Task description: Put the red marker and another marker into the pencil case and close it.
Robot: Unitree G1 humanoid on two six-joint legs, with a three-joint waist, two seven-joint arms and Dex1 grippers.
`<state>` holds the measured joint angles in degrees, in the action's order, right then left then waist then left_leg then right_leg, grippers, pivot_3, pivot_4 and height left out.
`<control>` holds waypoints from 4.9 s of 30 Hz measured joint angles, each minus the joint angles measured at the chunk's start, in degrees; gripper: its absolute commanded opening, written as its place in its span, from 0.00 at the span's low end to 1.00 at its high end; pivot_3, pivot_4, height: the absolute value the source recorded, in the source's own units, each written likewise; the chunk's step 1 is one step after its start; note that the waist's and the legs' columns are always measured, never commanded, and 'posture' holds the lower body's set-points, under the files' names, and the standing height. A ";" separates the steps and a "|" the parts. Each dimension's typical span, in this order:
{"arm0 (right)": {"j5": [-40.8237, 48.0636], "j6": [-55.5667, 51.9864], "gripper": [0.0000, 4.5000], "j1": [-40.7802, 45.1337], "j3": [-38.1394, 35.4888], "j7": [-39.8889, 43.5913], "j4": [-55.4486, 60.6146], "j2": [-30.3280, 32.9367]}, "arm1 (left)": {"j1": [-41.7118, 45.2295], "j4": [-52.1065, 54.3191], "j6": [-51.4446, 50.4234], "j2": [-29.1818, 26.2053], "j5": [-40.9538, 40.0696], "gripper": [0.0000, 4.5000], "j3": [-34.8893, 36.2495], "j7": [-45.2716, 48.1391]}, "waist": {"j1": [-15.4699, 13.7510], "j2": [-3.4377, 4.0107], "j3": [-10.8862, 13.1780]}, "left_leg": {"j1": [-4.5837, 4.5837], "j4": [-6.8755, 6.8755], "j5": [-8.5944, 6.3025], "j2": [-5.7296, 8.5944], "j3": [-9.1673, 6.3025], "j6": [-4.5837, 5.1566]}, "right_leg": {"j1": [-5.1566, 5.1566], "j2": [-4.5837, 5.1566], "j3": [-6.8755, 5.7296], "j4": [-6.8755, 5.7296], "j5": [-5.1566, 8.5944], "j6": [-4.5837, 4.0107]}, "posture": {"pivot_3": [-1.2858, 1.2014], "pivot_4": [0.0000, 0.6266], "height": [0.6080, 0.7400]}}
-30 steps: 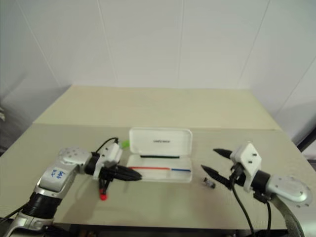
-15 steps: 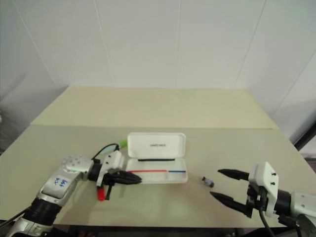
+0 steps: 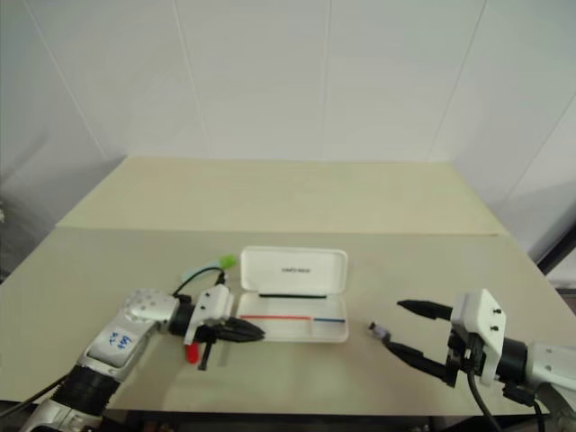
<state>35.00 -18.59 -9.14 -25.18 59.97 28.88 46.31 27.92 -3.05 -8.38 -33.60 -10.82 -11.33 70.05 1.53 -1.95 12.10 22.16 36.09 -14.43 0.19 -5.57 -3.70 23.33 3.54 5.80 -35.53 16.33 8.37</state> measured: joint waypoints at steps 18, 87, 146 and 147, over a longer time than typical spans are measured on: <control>-0.45 1.28 1.00 4.91 3.73 0.38 -4.13 -0.04 | -1.65 12.41 -5.84 -4.10 -4.74 0.99 2.68 -0.51 | 0.14 0.00 0.00 | -0.02 -0.04 0.00 -0.02 0.00 0.00 | 0.00 -0.01 0.01 0.01 0.01 -0.03 | 0.52 0.24 1.00; -5.87 6.03 1.00 25.18 17.96 10.57 -24.83 -1.44 | -2.17 35.24 -75.91 6.77 -3.73 0.13 24.24 -55.96 | 0.25 0.02 0.00 | -0.15 -0.01 0.04 0.02 -0.09 -0.04 | -0.55 0.01 -0.09 0.81 -0.08 -0.31 | 0.52 0.24 1.00; -4.07 4.40 1.00 7.76 8.96 -1.86 -9.90 -1.19 | 21.51 0.39 -18.12 8.00 6.54 0.99 -10.39 -6.83 | 0.10 0.25 0.13 | -0.04 0.00 -0.22 0.02 -0.10 0.18 | -0.52 0.03 -0.10 0.80 -0.20 0.23 | 0.52 0.24 1.00; -4.06 4.36 1.00 7.78 8.98 -1.85 -9.94 -1.19 | 20.60 2.07 -18.50 7.12 5.36 0.99 -9.14 -6.10 | 0.13 0.25 0.13 | -0.06 -0.01 -0.22 0.01 -0.10 0.18 | -0.52 0.02 -0.10 0.77 -0.19 0.22 | 0.52 0.24 1.00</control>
<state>30.94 -14.22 -1.36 -16.20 58.13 18.94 45.12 48.52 -0.98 -26.88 -26.47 -5.46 -20.47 63.95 1.66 -1.70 12.23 22.10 36.08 -14.65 0.21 -5.67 -3.52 22.80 3.56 5.70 -34.77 16.13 8.59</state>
